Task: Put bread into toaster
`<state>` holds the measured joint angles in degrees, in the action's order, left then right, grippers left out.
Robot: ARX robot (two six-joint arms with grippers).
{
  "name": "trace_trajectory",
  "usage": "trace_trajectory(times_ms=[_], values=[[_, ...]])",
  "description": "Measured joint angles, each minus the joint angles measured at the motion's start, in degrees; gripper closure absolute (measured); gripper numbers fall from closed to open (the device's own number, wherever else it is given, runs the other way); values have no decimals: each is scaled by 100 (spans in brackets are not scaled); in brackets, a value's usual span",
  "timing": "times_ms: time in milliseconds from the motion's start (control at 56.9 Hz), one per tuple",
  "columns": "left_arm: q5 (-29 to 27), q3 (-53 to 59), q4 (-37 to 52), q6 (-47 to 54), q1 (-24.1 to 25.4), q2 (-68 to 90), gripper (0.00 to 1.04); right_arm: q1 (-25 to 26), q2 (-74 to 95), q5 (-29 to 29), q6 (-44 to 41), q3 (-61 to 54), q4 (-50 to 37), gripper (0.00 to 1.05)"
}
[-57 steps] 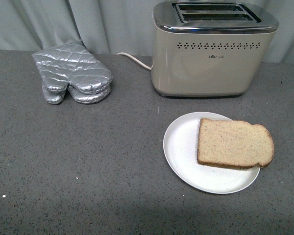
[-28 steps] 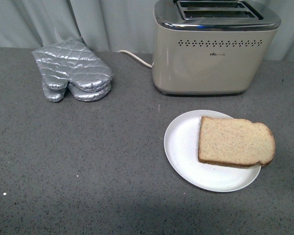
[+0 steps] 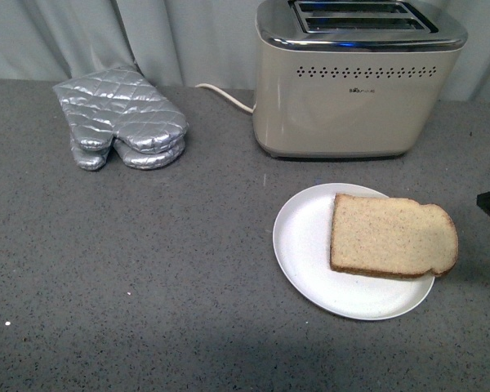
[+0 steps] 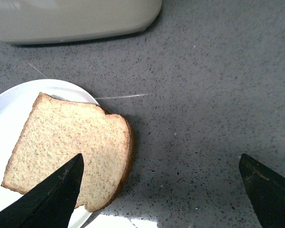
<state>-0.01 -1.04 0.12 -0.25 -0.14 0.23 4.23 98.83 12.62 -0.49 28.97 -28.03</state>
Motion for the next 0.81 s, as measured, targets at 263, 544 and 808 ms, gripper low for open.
trace_trajectory(times_ms=[263, 544, 808], values=[[0, 0, 0, 0, 0, 0, 7, 24, 1082, 494, 317, 595, 55, 10], [0, 0, 0, 0, 0, 0, 7, -186, 1652, 739, 861, 1038, 249, 10], [0, 0, 0, -2, 0, 0, 7, -415, 1996, 809, 1294, 1349, 376, 10]])
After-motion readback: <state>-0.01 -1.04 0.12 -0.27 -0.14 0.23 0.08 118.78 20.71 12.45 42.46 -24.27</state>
